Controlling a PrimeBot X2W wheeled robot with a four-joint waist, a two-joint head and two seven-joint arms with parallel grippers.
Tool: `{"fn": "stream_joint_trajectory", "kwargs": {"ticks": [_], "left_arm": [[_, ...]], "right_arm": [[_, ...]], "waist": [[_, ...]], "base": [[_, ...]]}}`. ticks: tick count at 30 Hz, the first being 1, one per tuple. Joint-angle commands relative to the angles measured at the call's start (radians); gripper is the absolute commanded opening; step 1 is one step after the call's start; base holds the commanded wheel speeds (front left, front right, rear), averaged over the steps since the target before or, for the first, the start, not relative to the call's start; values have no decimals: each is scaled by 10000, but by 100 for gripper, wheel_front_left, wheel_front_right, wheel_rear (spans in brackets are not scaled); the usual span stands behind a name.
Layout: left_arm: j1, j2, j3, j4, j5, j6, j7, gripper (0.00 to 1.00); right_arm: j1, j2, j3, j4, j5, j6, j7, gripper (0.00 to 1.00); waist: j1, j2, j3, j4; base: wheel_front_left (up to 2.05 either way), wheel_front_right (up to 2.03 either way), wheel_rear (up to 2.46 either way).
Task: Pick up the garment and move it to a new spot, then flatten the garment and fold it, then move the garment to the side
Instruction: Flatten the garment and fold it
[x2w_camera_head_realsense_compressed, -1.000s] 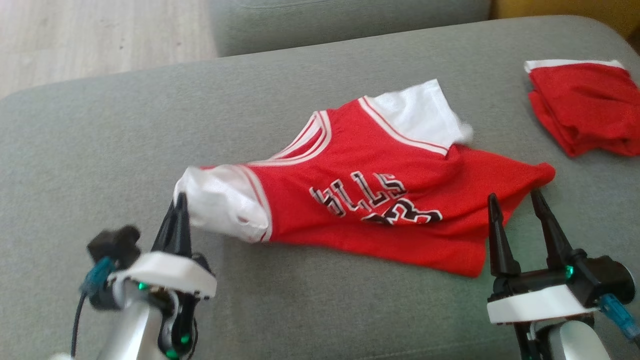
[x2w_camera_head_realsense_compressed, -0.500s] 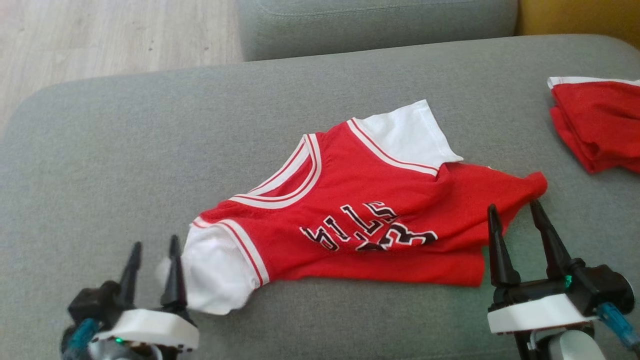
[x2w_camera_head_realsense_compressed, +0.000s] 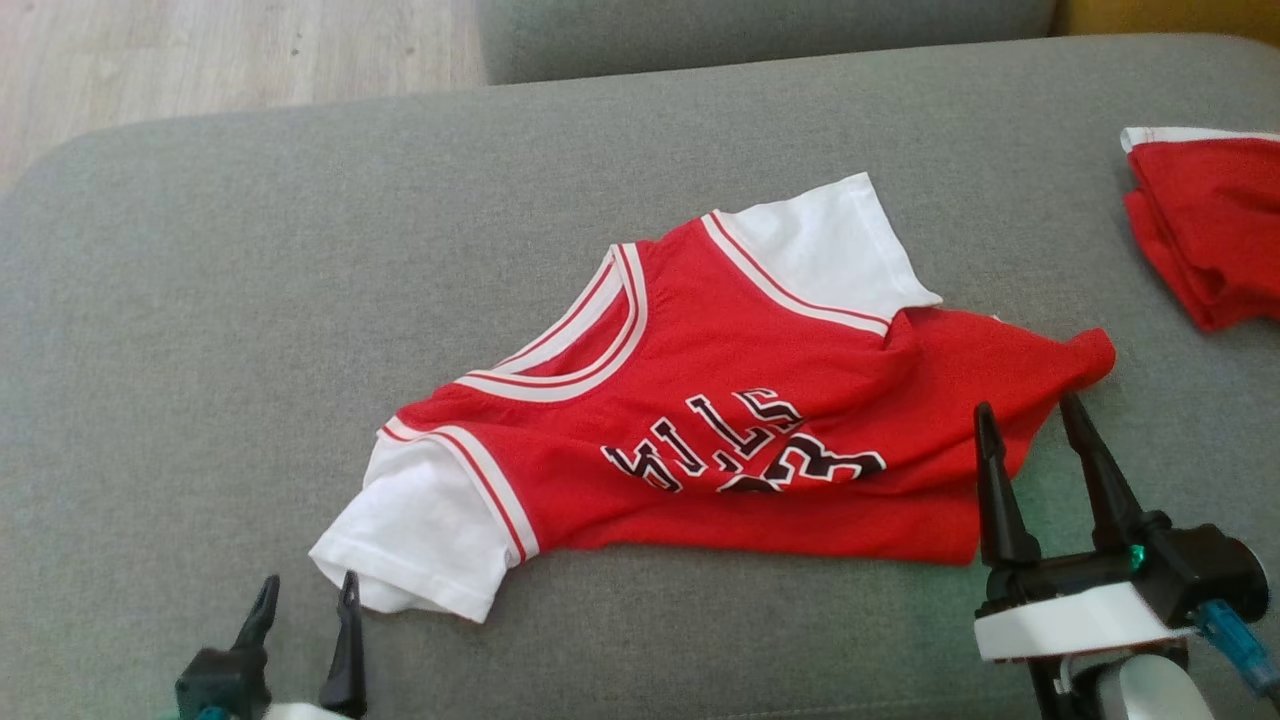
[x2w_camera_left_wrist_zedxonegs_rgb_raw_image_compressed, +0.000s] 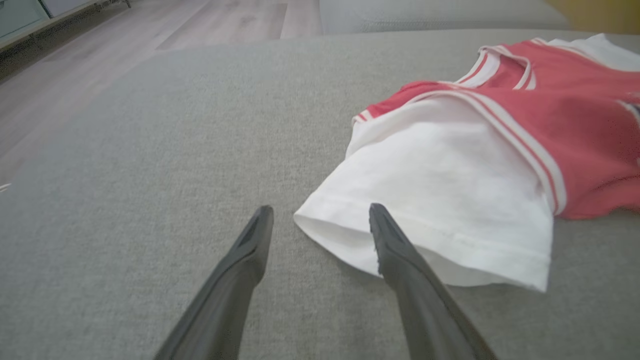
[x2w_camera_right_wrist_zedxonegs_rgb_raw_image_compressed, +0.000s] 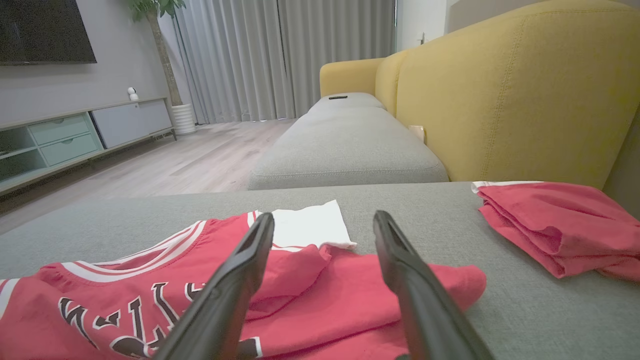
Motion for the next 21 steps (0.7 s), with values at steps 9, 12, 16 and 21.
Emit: {"fn": "stream_joint_trajectory", "kwargs": {"ticks": [9, 12, 16, 21], "left_arm": [[-1000, 280, 440, 1272, 138, 35, -62, 100], [-1176, 304, 386, 1593, 179, -23, -62, 100], [-1367, 364, 283, 1979, 308, -31, -62, 100], [-1618, 445, 176, 2535, 475, 104, -63, 100]], "right_arm": [[-395, -74, 277, -267, 0, 67, -63, 100], [-397, -83, 308, -242, -3, 67, -63, 100], [-371, -151, 345, -227, -3, 67, -63, 100], [-330, -257, 397, -240, 3, 67, -63, 100]], "waist": [[0, 0, 42, -93], [0, 0, -25, -124], [0, 0, -117, -161], [0, 0, -190, -213]], "base": [[0, 0, 0], [0, 0, 0], [0, 0, 0], [0, 0, 0]]}}
